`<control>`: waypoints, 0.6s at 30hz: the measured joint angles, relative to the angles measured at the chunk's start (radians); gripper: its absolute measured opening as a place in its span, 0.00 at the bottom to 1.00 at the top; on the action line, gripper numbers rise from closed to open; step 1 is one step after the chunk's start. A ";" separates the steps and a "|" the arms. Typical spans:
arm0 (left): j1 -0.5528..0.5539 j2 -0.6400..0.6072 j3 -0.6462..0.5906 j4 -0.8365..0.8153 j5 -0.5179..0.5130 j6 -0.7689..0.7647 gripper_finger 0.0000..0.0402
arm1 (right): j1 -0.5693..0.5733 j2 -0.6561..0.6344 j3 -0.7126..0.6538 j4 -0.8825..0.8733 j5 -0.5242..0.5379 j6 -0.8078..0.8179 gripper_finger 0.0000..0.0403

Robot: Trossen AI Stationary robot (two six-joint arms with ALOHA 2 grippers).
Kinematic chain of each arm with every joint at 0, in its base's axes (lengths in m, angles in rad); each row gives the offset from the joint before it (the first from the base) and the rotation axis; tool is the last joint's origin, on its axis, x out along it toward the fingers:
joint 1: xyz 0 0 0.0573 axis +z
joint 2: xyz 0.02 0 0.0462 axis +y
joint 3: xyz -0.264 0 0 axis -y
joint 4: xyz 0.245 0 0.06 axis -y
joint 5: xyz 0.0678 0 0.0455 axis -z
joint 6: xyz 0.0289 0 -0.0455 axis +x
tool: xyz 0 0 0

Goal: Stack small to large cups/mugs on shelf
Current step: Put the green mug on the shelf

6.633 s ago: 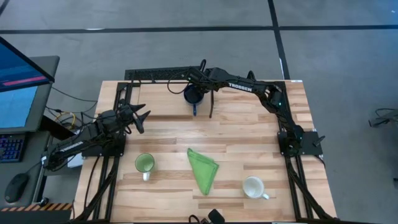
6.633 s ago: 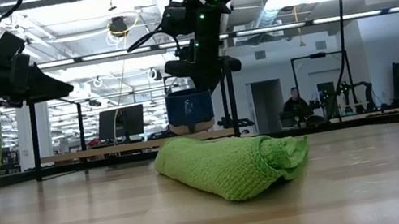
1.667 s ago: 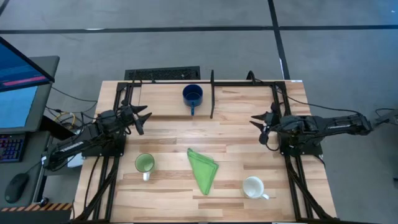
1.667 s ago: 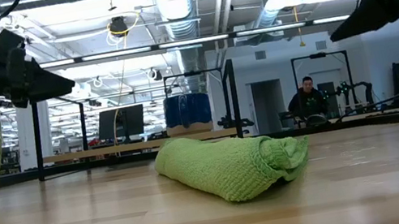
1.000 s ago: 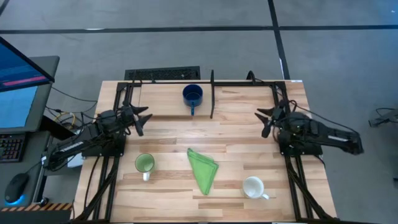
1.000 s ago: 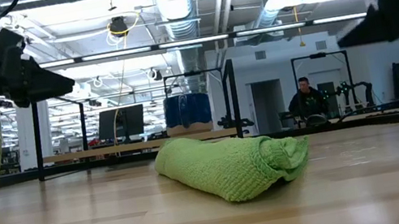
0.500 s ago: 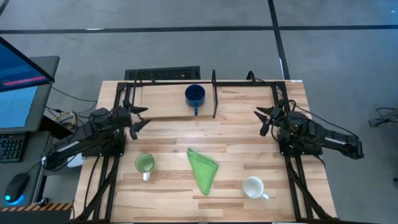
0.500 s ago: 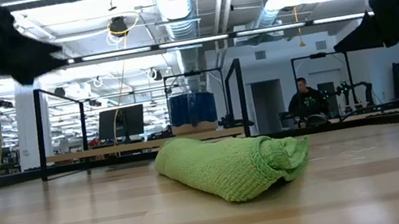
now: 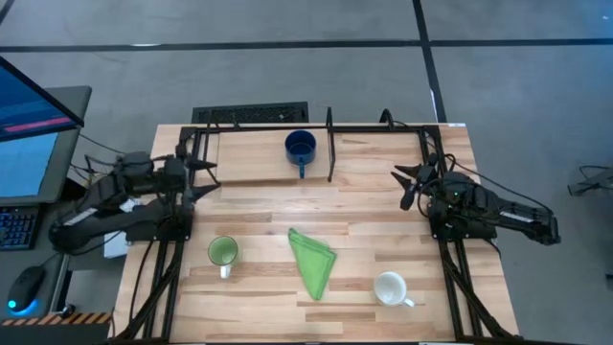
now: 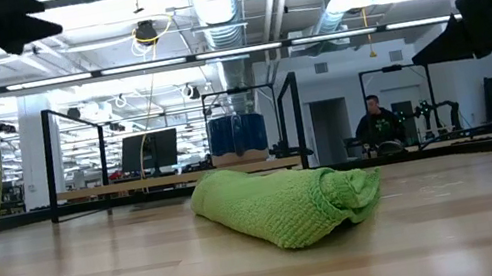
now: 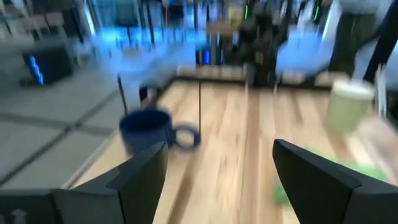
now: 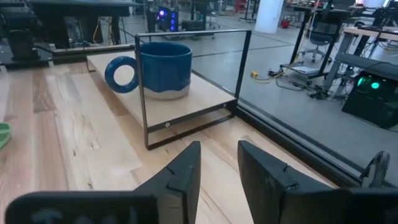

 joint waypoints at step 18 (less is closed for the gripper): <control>-0.287 0.538 0.261 -0.486 -0.070 -0.054 0.70 | 0.000 0.000 0.001 -0.010 0.003 0.000 0.32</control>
